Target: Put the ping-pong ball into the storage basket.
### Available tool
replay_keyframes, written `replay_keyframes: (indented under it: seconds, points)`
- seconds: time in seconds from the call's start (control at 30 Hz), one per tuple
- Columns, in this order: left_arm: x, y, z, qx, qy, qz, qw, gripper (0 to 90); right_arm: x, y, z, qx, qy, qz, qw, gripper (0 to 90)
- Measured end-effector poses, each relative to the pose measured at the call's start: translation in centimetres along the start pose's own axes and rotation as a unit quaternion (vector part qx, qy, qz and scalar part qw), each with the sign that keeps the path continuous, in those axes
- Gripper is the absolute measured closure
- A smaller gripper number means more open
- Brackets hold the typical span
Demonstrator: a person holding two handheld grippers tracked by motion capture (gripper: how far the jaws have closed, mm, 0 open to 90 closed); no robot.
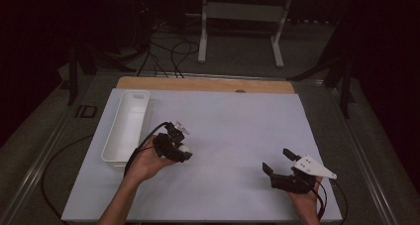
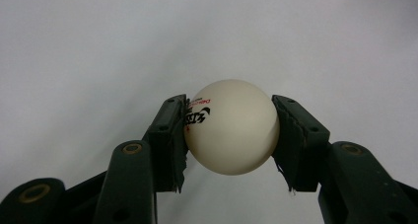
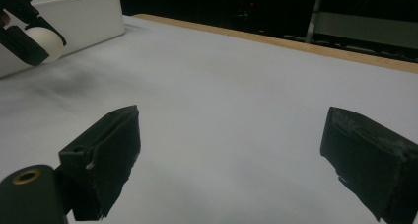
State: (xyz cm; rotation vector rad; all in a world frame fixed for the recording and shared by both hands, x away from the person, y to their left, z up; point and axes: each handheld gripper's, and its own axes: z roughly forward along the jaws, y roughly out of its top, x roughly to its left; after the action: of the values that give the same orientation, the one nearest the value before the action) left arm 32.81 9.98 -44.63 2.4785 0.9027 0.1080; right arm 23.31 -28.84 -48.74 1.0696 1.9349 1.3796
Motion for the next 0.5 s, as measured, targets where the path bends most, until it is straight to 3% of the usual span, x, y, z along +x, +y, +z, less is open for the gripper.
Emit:
replay_keyframes:
  seconds: [0.5]
  points:
    - [0.5, -0.1, -1.3, 0.003, 0.005, 0.004, 1.0, 51.2, 0.0, 0.0, 0.0, 0.0, 0.0, 0.001, 1.0, 7.9]
